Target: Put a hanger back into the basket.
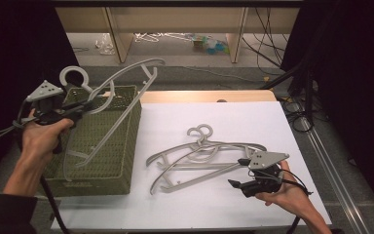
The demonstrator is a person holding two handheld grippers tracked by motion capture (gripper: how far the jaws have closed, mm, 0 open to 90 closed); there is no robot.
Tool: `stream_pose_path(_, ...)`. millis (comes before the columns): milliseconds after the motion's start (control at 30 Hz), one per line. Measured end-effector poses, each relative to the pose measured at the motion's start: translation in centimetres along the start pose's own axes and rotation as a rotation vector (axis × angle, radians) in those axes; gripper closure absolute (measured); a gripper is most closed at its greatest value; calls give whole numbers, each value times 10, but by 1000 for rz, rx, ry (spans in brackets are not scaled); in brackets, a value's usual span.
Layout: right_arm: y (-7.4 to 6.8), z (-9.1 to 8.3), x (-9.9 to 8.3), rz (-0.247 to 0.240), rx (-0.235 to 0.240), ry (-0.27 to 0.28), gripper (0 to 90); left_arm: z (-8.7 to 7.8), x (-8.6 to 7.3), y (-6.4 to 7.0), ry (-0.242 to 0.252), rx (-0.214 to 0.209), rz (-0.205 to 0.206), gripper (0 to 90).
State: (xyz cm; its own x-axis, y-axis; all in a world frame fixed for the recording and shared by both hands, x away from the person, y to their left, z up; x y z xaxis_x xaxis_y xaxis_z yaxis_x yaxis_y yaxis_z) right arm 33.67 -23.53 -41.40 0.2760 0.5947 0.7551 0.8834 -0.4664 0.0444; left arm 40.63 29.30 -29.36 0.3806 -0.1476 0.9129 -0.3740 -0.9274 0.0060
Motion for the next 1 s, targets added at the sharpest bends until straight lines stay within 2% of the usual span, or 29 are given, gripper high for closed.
stream_pose_path(133, 0, 3, -2, -5, 5, 7, 259, 2, -7, -17, -6, 29, 12, 819)
stream_pose_path(267, -1, 4, -3, -1, 13, -5, 257, 4, -12, -31, -4, 62, 81, 819)
stream_pose_path(333, -1, 5, -3, -5, 14, -2, 257, 5, -15, -38, -19, 80, 87, 819)
stream_pose_path(433, -1, 5, -4, 2, 16, -18, 257, 8, -20, -47, -35, 99, 131, 819)
stream_pose_path(533, -1, 5, -5, -1, 19, -17, 257, 10, -26, -58, -52, 138, 140, 819)
stream_pose_path(700, 0, 6, -5, -2, 19, -17, 257, 13, -39, -73, -53, 153, 138, 819)
stream_pose_path(800, 0, 6, -5, 1, 20, -23, 257, 15, -46, -78, -77, 160, 155, 818)
stream_pose_path(900, 0, 7, -5, -2, 21, -17, 257, 15, -51, -83, -58, 148, 142, 819)
stream_pose_path(1000, 0, 6, -6, 8, 22, -24, 257, 17, -55, -86, -80, 169, 159, 818)
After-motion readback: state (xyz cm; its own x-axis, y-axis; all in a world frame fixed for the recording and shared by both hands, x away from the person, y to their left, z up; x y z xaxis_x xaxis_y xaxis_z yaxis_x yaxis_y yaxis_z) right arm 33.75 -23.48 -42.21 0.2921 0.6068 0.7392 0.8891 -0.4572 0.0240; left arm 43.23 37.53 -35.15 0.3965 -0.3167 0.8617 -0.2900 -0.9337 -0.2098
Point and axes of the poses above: each handheld gripper's, and its own axes: z roughly forward along the jaws, x roughly out of its top, y roughly to its right, the point moved 1 cm from there along z, roughly forward along the jaws, and after that the axes turned 4 degrees about x, right-handed, at the moved point
